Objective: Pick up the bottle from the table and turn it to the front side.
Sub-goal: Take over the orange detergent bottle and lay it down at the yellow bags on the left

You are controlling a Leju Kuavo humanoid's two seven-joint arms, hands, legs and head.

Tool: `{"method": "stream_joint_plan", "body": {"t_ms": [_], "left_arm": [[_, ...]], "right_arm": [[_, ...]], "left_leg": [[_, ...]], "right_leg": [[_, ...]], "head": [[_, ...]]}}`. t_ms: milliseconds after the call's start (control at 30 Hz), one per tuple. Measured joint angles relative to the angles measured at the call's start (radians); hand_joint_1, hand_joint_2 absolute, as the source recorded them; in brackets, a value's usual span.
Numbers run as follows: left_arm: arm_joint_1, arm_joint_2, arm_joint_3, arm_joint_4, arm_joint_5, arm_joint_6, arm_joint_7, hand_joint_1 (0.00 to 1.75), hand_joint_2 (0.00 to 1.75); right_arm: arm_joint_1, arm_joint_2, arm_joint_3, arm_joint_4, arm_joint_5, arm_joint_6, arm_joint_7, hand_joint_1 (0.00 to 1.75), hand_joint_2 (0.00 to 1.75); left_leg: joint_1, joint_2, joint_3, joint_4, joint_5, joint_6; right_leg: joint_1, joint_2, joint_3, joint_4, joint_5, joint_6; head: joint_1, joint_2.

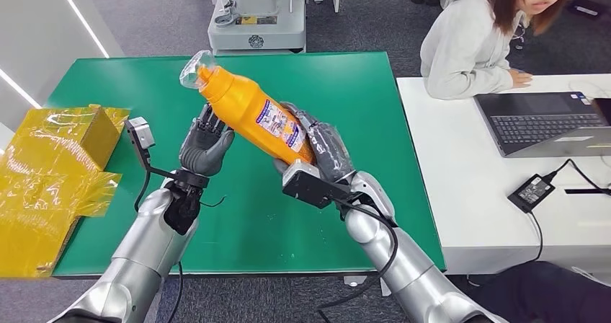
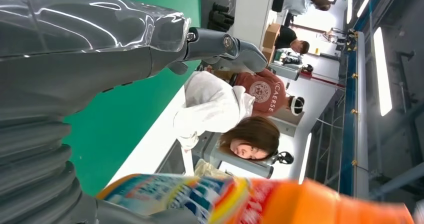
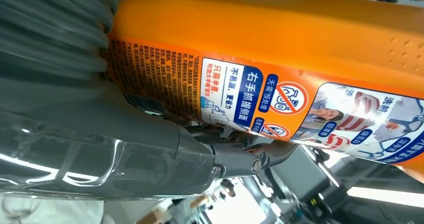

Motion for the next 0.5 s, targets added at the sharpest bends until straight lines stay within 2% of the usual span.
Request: {"method": "stream_joint_plan", "body": {"t_ms": [267, 500], "left_arm": [[0.035, 0.013, 0.001, -0.092, -0.008, -0.007, 0.047, 0.00, 1.75], [0.073, 0.023, 0.002, -0.159, 0.015, -0.031, 0.074, 0.00, 1.75]], "right_arm": [[-0.103, 0.029, -0.018, 0.291, -0.026, -0.025, -0.048, 1.75, 1.75], [-0.157, 0.036, -0.053, 0.377, -0.029, -0.036, -0.053, 1.75, 1.75]], "left_leg": [[0.000, -0.001, 0.000, 0.000, 0.000, 0.000], [0.000, -0.001, 0.000, 0.000, 0.000, 0.000]], "right_leg": [[0.000, -0.001, 0.000, 0.000, 0.000, 0.000], [0.000, -0.001, 0.000, 0.000, 0.000, 0.000]], "head": [[0.000, 0.000], [0.000, 0.000]]}}
